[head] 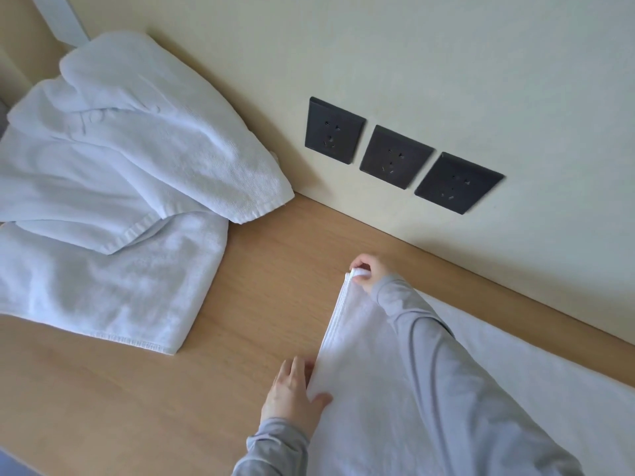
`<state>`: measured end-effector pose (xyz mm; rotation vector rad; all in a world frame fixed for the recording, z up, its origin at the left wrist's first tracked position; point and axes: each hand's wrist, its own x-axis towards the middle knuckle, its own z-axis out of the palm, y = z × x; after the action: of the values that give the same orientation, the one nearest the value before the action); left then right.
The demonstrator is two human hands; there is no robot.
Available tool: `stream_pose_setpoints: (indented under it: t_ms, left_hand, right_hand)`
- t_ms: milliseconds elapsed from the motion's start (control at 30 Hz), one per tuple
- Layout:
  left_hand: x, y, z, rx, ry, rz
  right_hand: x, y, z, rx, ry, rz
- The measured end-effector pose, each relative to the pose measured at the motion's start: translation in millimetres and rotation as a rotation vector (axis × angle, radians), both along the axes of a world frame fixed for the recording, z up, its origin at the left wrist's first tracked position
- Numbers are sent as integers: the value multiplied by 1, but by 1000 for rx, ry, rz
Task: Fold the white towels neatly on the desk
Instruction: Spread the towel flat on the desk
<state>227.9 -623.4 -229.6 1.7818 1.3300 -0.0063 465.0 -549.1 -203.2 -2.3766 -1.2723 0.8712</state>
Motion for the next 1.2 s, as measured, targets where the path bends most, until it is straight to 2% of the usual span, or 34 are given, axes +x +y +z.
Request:
stream_pose_setpoints:
  t_ms: [233, 400, 467, 567, 633, 767, 900, 1033, 1100, 1200]
  left_hand:
    - [3, 0, 0, -48, -23, 40]
    - [14, -3, 8, -41, -66, 140]
    - [16, -4, 10, -63, -101, 131]
    - [11, 1, 16, -123, -225, 204]
    - [5, 10, 18, -96, -241, 258]
    - [-10, 34, 14, 2, -142, 339]
    - [-29, 29, 6, 261, 19, 361]
    - [-48, -6, 6, 469, 36, 352]
    - [-57, -20, 6, 445, 20, 379]
    - [-69, -28, 7, 274, -18, 519]
  right_hand:
    - [0, -2, -5, -78, -77, 73]
    - [4, -13, 4, -17, -6, 132]
    - [11, -18, 10, 77, 66, 111]
    - [13, -21, 24, 354, 197, 0]
    - [4, -12, 22, 421, 206, -53]
    - [-26, 19, 5, 404, 36, 42]
    - [-44, 35, -10, 260, -266, 184]
    - [-49, 20, -24, 209, -459, 100]
    - [-51, 7, -33, 198, -496, 59]
    - [-54, 2, -42, 181, -494, 31]
